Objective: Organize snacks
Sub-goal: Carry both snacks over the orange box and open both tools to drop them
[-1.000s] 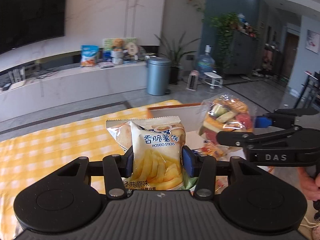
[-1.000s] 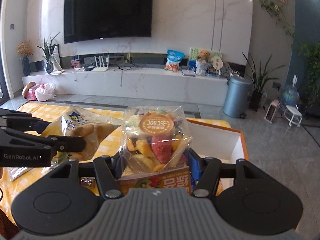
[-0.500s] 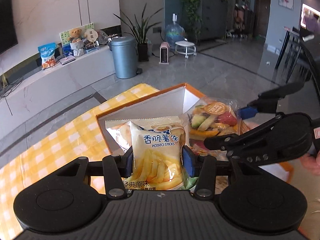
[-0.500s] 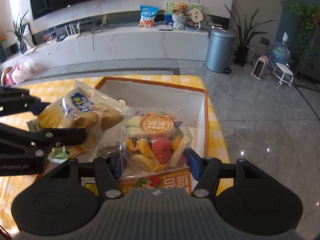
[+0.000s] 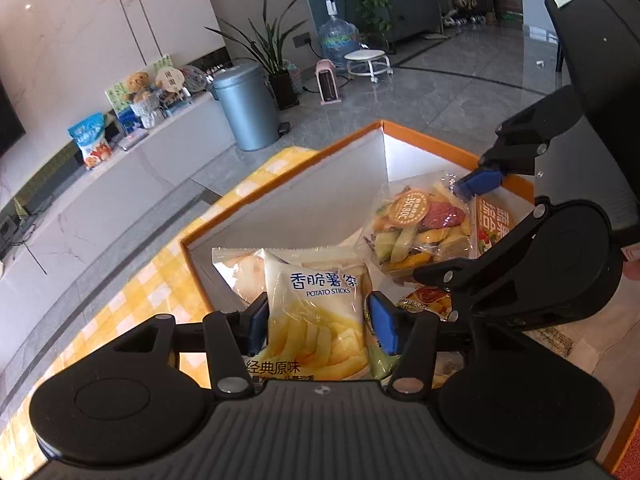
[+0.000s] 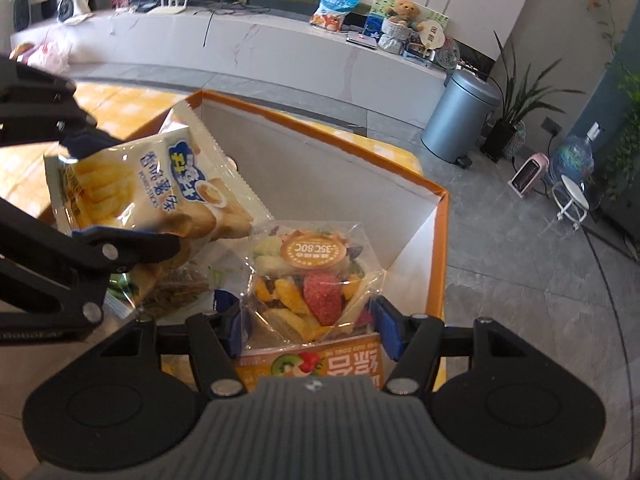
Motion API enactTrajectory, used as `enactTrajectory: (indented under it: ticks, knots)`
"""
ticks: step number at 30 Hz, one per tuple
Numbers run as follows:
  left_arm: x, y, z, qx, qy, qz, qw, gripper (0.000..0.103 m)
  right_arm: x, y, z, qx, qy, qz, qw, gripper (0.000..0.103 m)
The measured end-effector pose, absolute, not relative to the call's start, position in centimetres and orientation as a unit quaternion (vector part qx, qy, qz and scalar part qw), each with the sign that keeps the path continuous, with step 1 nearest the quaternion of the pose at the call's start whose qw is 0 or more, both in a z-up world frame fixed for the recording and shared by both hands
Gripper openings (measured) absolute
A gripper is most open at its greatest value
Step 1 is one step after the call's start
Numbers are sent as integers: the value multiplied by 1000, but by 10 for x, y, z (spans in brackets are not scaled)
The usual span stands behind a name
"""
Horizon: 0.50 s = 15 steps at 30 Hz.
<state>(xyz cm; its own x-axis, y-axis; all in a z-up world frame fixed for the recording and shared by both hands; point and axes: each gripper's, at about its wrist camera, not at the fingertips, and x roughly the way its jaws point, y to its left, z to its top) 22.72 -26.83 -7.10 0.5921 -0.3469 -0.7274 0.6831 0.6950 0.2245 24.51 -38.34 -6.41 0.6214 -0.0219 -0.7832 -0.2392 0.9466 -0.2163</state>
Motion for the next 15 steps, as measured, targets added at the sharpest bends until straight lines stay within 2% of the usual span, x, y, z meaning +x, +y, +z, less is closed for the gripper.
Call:
enactTrajectory:
  ticks: [4,7,10,15]
  knots:
    - [229,-268,-74,244,341,-297,858,63,249,-381,-66,-168,433,65,883,65]
    - [226,-268,-73,249,336,-297,858,70,248,-378,-67,-190,429,66,881,71]
    - [223,-266,-68,250,327,-291,864,84,244,-375,-66,-211,423,63,879,75]
    - [216,-259,-54,233,319,-303,867,89,231,-371,-59,-219,414,64,881,79]
